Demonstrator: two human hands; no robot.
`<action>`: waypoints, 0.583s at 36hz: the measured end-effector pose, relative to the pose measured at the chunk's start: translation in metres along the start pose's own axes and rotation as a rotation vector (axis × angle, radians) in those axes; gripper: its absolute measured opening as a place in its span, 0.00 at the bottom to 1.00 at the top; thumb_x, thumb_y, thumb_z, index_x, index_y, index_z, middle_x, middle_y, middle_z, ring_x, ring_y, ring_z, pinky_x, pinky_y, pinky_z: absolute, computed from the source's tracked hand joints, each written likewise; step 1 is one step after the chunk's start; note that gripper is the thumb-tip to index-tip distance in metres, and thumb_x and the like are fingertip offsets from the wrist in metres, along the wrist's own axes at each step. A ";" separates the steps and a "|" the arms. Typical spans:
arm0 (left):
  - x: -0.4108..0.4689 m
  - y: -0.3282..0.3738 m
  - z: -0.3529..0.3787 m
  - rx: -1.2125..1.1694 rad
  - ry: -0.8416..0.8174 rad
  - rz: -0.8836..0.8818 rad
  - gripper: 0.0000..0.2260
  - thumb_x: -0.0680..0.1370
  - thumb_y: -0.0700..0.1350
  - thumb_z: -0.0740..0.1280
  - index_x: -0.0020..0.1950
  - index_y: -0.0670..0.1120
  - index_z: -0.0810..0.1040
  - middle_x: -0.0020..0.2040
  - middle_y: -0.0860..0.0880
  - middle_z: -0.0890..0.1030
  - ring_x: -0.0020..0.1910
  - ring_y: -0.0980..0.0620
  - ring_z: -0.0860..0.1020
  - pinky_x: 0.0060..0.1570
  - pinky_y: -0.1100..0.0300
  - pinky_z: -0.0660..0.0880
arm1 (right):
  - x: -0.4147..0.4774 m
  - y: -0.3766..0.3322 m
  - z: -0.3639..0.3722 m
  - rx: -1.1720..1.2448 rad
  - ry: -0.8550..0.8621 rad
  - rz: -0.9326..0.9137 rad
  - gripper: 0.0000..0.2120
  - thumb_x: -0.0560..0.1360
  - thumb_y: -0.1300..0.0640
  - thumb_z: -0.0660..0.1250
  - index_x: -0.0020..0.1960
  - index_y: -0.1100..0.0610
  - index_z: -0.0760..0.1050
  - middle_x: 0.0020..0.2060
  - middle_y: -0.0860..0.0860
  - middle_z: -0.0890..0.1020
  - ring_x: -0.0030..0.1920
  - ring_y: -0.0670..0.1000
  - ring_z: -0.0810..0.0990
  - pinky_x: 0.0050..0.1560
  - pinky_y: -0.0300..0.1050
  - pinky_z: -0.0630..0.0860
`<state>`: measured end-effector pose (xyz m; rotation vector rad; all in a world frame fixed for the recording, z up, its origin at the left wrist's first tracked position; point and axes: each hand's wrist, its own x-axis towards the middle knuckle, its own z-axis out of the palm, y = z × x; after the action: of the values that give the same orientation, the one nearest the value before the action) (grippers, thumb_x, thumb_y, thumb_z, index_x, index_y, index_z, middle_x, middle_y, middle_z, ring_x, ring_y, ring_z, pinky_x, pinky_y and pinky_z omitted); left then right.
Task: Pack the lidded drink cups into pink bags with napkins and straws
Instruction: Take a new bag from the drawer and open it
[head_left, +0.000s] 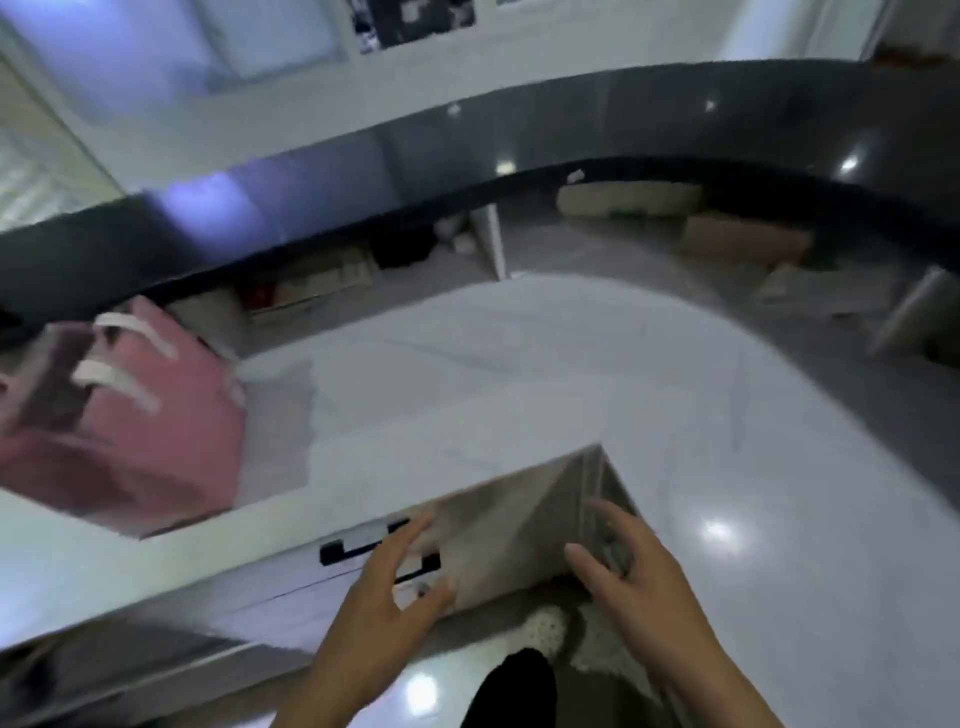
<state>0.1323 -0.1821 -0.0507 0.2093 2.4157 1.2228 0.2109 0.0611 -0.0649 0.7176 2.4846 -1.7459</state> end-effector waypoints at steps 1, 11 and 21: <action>-0.013 -0.010 -0.013 -0.005 0.050 -0.052 0.24 0.75 0.57 0.71 0.68 0.68 0.67 0.68 0.70 0.67 0.66 0.67 0.67 0.61 0.66 0.65 | 0.003 -0.006 0.012 -0.001 -0.051 -0.017 0.23 0.75 0.44 0.70 0.69 0.39 0.69 0.66 0.36 0.71 0.67 0.40 0.70 0.66 0.41 0.69; -0.074 -0.054 -0.119 -0.072 0.468 -0.196 0.24 0.76 0.55 0.71 0.70 0.65 0.68 0.67 0.63 0.66 0.67 0.61 0.65 0.66 0.55 0.65 | 0.006 -0.076 0.110 -0.109 -0.323 -0.218 0.20 0.76 0.42 0.68 0.67 0.34 0.68 0.64 0.32 0.70 0.67 0.39 0.69 0.69 0.45 0.68; -0.011 -0.085 -0.272 -0.052 0.806 0.008 0.19 0.78 0.49 0.71 0.67 0.60 0.72 0.65 0.61 0.69 0.62 0.59 0.69 0.56 0.64 0.66 | 0.044 -0.165 0.208 -0.179 -0.342 -0.342 0.19 0.76 0.42 0.68 0.66 0.34 0.70 0.62 0.27 0.70 0.64 0.32 0.69 0.64 0.38 0.68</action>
<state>0.0289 -0.4359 0.0273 -0.3659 3.0247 1.5869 0.0588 -0.1534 -0.0084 -0.0227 2.5758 -1.5379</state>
